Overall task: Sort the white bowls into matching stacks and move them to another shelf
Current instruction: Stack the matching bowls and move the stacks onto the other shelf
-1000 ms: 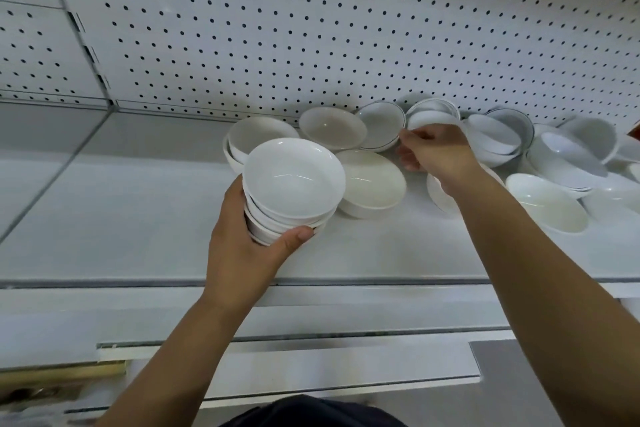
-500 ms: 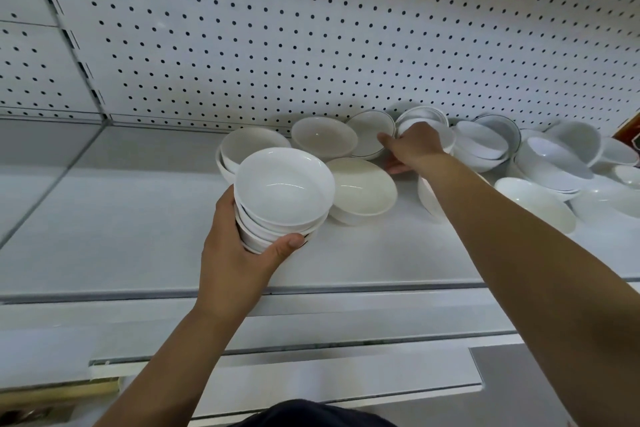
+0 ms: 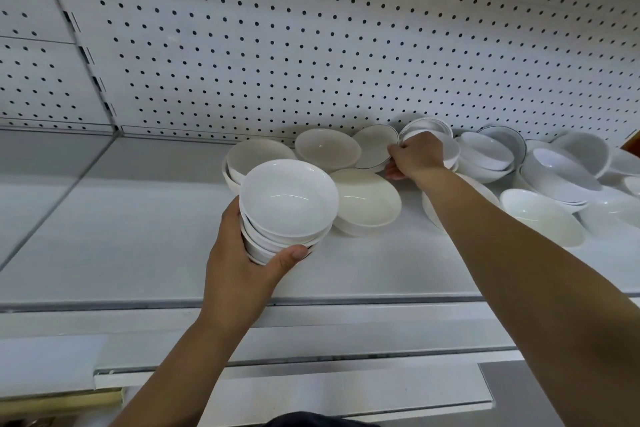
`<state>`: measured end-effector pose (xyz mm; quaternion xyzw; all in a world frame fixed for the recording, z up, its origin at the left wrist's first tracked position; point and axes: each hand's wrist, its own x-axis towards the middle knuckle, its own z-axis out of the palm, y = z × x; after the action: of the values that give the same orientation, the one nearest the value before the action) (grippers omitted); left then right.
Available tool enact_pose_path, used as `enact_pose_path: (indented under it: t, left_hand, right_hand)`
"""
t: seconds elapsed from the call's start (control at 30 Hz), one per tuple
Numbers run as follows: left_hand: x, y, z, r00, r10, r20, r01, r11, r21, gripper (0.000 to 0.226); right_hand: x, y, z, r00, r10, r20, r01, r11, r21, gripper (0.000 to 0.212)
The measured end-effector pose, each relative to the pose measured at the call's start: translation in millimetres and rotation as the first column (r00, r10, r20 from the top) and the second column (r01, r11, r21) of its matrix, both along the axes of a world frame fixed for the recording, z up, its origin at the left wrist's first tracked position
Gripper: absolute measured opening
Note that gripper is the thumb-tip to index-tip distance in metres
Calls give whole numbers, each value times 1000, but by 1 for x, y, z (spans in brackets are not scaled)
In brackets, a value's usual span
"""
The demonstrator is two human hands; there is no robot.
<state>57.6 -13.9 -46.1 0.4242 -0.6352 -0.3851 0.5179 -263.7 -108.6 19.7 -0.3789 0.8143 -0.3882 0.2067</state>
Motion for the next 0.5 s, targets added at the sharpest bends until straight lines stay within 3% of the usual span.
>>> enact_pose_path:
  t: [0.27, 0.4, 0.5]
  left_hand:
    - [0, 0, -1, 1000, 8, 5, -8, 1000, 8, 87]
    - [0, 1, 2, 1000, -9, -13, 9, 1000, 1, 87]
    - [0, 1, 2, 999, -37, 11, 37, 999, -7, 97]
  right_hand:
    - [-2, 5, 2, 998, 39, -40, -38, 999, 37, 33]
    - [-5, 10, 1, 998, 61, 10, -61, 996, 67, 34]
    - [-4, 12, 3, 996, 85, 4, -86, 993, 77, 37]
